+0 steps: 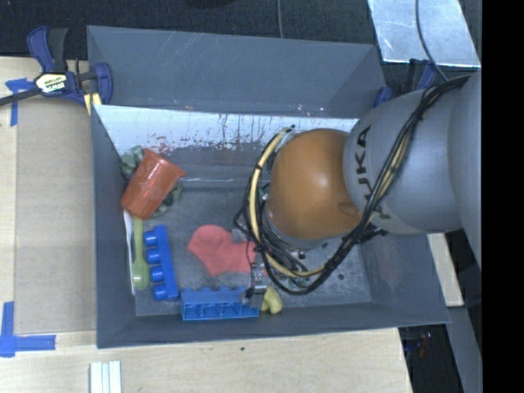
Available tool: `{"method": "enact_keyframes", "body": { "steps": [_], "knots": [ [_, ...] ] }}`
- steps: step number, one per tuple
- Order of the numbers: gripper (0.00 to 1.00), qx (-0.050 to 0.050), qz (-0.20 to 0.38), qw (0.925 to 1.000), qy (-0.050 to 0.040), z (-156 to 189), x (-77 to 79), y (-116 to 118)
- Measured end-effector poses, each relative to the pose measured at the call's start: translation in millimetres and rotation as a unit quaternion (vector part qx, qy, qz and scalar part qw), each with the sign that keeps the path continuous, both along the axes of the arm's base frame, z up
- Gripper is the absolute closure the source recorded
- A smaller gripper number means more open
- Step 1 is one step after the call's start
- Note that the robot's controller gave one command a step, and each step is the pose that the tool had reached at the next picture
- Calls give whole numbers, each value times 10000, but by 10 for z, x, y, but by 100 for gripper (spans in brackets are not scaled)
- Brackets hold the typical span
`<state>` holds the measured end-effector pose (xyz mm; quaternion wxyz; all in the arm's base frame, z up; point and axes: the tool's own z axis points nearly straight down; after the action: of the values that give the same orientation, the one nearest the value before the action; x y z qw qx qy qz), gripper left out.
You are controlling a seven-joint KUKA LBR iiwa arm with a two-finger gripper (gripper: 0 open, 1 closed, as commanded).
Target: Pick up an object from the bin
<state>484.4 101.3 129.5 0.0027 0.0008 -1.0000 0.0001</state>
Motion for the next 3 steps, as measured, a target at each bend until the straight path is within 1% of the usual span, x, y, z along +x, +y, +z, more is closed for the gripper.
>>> {"method": "enact_keyframes", "body": {
  "steps": [1, 2, 3],
  "knots": [
    [0, 4, -11, 10000, -35, 31, 21, -4],
    [0, 15, -602, 9982, -73, -299, 344, -125],
    [100, 13, -331, 9994, -81, -581, 599, -267]
  ]
}}
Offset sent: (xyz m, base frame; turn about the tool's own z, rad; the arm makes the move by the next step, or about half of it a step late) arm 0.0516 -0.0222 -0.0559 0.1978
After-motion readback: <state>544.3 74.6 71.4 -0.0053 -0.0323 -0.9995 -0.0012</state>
